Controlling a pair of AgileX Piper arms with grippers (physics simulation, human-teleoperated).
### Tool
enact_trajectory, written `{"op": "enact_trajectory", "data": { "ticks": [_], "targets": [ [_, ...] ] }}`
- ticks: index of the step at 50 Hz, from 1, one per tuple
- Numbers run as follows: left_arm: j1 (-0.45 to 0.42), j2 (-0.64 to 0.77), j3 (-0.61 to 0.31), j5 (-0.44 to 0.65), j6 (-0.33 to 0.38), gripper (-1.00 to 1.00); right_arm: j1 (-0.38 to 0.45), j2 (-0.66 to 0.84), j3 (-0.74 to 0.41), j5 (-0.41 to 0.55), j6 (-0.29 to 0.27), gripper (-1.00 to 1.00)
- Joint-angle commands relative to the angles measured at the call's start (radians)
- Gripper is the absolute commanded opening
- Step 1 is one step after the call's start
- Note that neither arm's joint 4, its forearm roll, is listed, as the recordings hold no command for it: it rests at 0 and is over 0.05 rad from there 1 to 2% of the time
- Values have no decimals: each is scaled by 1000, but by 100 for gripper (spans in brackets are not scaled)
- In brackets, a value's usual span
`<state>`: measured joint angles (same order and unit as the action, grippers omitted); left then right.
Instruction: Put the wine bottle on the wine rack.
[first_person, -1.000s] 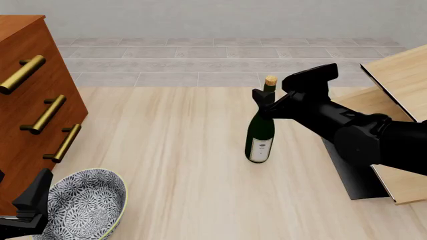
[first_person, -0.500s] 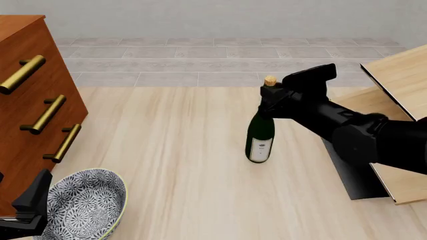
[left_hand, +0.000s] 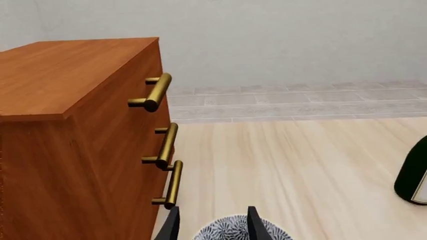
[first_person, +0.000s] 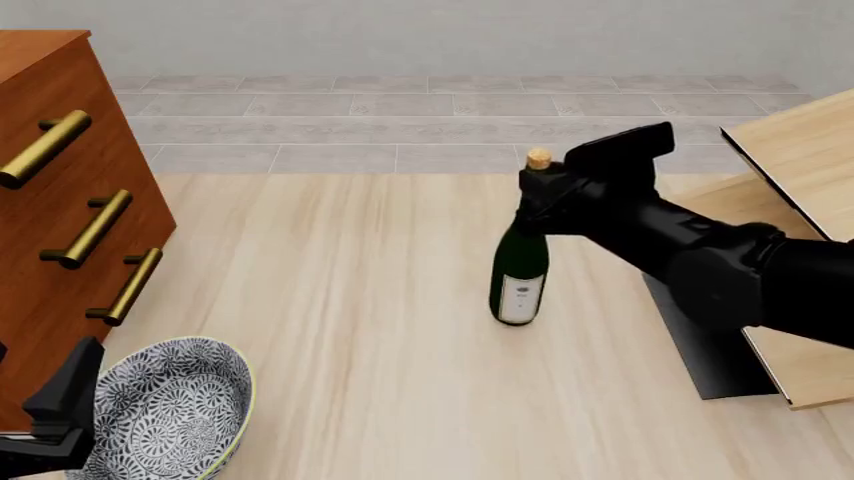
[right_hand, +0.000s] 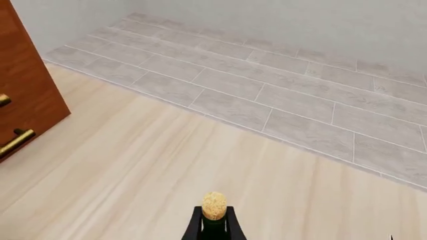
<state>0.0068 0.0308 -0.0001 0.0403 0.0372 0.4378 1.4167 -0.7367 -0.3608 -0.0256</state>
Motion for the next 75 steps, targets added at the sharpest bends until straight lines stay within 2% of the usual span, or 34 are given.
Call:
{"op": "enact_trajectory", "data": {
  "ticks": [1, 14, 34, 75],
  "targets": [
    [-1, 15, 0, -19, 0, 100, 7, -41, -20, 28, 3, -100],
    [-6, 27, 0, -35, -3, 100, 8, -93, -18, 64, -5, -100],
    [-9, -11, 0, 8, -4, 100, 9, -189, -15, 144, -24, -100],
    [-26, 29, 0, -45, -7, 100, -42, -410, -6, 321, -34, -100]
  ]
}}
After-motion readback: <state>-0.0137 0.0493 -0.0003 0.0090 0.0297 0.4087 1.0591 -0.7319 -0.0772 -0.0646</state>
